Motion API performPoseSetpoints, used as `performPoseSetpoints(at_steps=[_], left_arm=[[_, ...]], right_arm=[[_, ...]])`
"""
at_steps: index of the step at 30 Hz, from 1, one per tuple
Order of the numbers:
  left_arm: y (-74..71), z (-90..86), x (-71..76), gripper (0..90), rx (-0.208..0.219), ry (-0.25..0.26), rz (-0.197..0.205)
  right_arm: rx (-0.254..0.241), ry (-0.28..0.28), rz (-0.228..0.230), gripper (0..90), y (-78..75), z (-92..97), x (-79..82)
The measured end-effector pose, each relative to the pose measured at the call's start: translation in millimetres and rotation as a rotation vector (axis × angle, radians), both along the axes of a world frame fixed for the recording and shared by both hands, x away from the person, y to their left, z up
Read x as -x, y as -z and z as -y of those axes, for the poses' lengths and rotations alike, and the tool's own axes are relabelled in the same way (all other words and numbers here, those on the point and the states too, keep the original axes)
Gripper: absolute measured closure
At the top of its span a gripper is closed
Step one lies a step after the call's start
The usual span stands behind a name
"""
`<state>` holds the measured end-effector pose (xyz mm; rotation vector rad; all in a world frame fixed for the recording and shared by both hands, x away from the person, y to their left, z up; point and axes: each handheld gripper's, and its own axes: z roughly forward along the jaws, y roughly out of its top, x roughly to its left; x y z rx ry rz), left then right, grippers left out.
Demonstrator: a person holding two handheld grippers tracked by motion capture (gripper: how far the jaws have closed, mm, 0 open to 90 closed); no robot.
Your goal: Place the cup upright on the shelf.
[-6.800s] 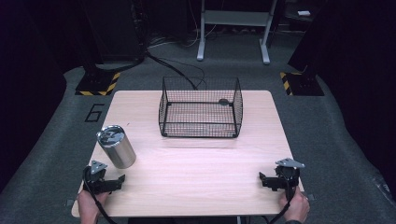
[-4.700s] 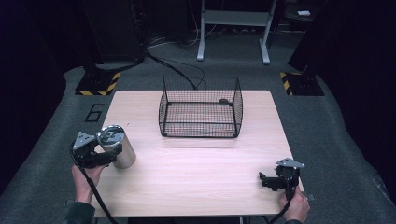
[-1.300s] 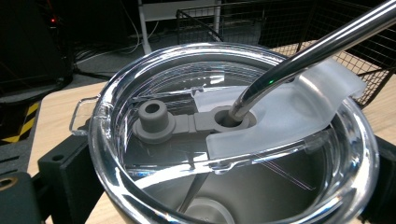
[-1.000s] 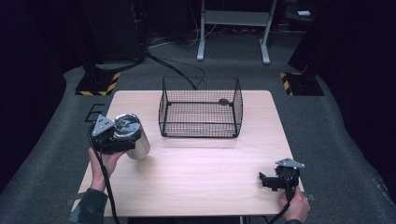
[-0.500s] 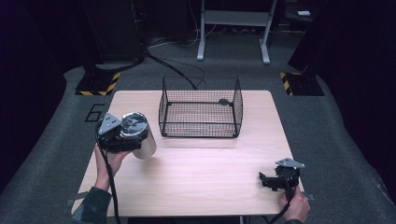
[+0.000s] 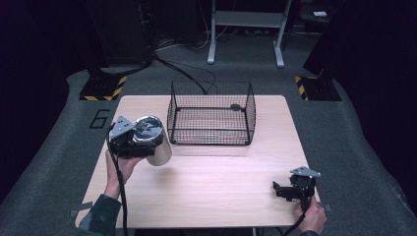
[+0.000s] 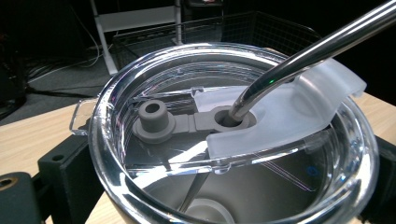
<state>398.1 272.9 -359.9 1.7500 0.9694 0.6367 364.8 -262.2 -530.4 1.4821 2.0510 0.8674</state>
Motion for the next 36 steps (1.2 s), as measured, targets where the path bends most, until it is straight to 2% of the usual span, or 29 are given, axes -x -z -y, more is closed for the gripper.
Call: performPoseSetpoints(at_steps=[8, 15, 23, 26, 36], left_arm=[[-4.1, 8.3, -1.7, 3.9, 0.008, 0.023, 0.003], [-8.3, 16.7, -4.1, 3.9, -0.004, 0.046, 0.003], [-15.2, 24.6, -11.0, 3.9, -0.001, 0.081, 0.006], [-19.9, 27.3, -14.2, 3.9, 0.011, 0.103, 0.004], [-46.1, 47.6, -25.4, 3.9, 0.001, 0.149, 0.015]], right_arm=[[-0.003, 0.003, 0.004, 0.0, 0.2, -0.3, -0.1], [-0.005, 0.003, 0.000, 0.0, 0.0, -0.4, 0.1], [0.002, -0.004, 0.001, 0.0, 0.0, 0.4, 0.1], [-0.003, -0.001, 0.003, 0.0, 0.1, 0.1, 0.0], [-0.003, -0.001, 0.003, 0.0, 0.2, 0.1, 0.0]])
